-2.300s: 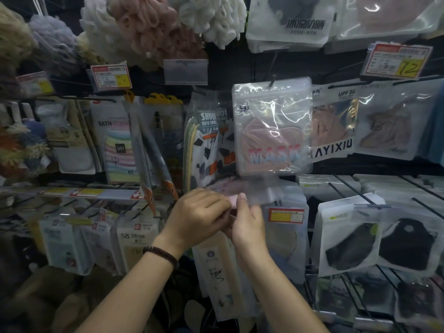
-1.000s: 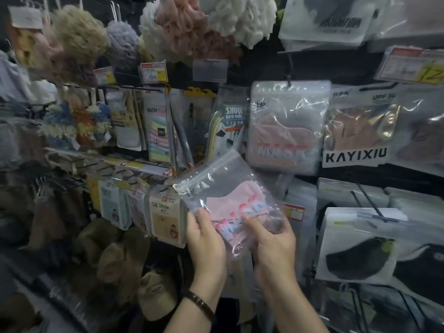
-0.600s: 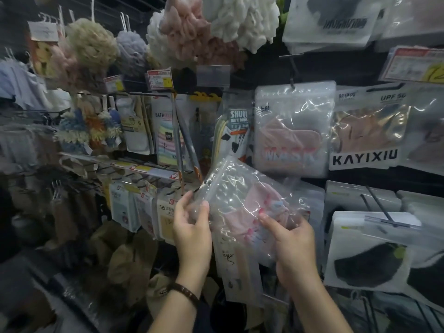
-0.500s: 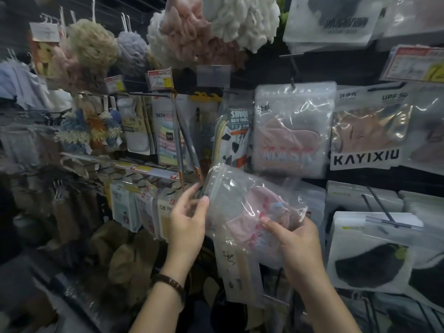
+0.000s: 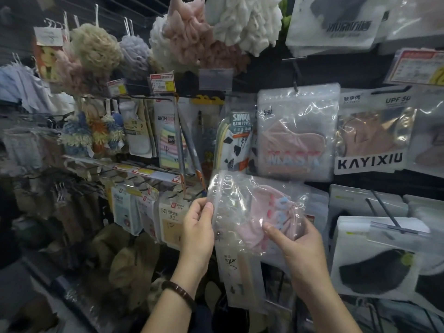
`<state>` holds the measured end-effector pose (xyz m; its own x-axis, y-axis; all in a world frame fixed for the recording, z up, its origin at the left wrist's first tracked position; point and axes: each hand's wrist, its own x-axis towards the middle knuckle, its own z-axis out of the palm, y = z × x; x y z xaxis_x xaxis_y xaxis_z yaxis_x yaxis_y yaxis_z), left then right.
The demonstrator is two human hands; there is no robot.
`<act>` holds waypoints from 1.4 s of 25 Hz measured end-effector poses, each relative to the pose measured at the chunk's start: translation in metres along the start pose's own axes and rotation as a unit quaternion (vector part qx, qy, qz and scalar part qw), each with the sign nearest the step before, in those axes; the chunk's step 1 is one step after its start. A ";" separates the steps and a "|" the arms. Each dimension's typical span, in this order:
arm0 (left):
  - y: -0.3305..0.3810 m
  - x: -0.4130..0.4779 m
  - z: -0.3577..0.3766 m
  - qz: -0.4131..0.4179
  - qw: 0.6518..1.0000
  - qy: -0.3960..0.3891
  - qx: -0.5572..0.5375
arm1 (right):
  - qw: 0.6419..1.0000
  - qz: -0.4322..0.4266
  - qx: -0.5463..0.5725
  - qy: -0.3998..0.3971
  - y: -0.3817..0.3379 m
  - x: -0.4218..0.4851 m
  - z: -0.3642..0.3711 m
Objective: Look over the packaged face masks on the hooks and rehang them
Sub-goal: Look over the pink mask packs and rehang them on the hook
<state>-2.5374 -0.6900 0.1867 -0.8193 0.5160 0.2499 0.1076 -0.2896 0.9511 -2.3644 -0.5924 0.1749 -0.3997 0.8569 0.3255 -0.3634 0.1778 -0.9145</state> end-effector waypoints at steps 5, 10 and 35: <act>0.005 -0.002 -0.002 -0.070 0.995 -0.061 0.032 | 0.999 -0.033 -0.001 -0.003 0.000 0.010 -0.006; 0.011 0.006 -0.013 -0.117 0.983 -0.104 0.092 | 0.998 -0.050 0.004 -0.040 0.002 0.014 -0.014; 0.092 0.043 0.032 0.403 0.821 -0.111 0.389 | 0.957 -0.173 -0.226 -0.055 -0.087 0.078 0.038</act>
<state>-2.5448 -0.6690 0.2907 -0.1917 0.5683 0.8002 0.9623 -0.0515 0.2671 -2.3959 -0.5590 0.2888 -0.4172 0.6573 0.6276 -0.0989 0.6537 -0.7503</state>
